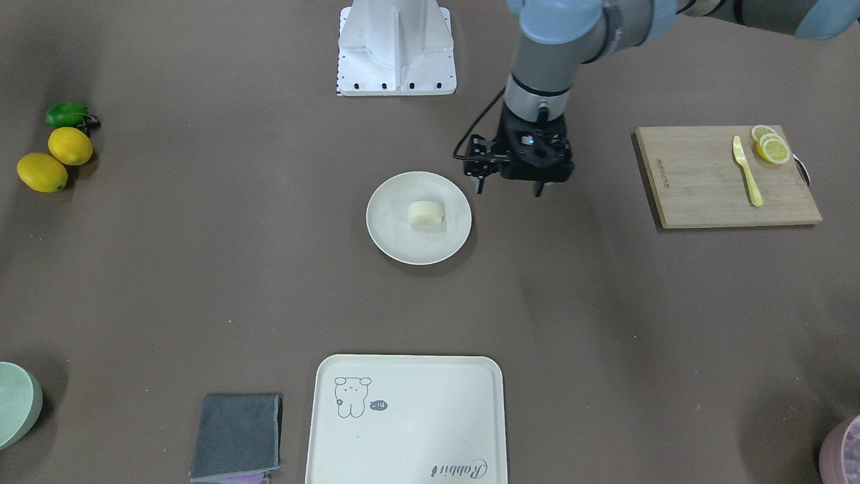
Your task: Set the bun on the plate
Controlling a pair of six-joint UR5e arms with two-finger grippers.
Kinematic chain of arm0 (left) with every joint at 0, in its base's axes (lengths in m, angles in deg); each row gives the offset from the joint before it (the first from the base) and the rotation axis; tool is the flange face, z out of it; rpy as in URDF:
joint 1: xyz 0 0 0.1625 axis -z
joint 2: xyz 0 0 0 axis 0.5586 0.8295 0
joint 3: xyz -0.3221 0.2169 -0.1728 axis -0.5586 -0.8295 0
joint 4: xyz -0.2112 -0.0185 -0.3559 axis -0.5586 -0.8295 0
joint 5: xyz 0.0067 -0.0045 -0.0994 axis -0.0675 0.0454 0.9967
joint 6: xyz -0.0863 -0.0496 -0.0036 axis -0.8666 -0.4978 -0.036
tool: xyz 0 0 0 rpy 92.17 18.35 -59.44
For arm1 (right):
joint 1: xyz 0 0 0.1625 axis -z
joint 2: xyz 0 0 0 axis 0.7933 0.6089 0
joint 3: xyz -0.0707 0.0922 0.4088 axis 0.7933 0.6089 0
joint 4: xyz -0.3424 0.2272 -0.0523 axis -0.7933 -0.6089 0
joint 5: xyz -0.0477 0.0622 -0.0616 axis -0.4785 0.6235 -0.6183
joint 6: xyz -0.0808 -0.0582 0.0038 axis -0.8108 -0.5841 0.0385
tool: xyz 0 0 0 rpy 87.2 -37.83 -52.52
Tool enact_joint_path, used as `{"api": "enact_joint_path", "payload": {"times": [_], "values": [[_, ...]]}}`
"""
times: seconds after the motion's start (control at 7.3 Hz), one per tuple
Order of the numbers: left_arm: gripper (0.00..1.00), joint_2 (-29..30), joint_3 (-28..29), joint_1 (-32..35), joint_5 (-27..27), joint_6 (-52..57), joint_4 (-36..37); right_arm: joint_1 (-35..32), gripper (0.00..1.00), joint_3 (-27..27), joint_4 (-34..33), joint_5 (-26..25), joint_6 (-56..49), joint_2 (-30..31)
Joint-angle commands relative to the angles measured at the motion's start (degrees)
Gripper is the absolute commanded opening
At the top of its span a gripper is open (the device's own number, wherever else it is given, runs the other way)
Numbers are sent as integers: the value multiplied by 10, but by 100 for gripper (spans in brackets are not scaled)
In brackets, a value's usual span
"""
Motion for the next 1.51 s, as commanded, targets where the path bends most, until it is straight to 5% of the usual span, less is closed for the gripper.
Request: {"api": "enact_joint_path", "payload": {"times": [0.0,0.27,0.68,1.37], "values": [[97,-84,-29,137,73,180,41,-2,100,7,0,1,0,1],[97,-174,-20,283,136,405,42,-2,100,9,0,3,0,1],[97,-254,18,438,141,636,44,-2,100,10,0,3,0,0],[98,-387,85,519,183,755,9,-2,100,12,0,3,0,0]]}}
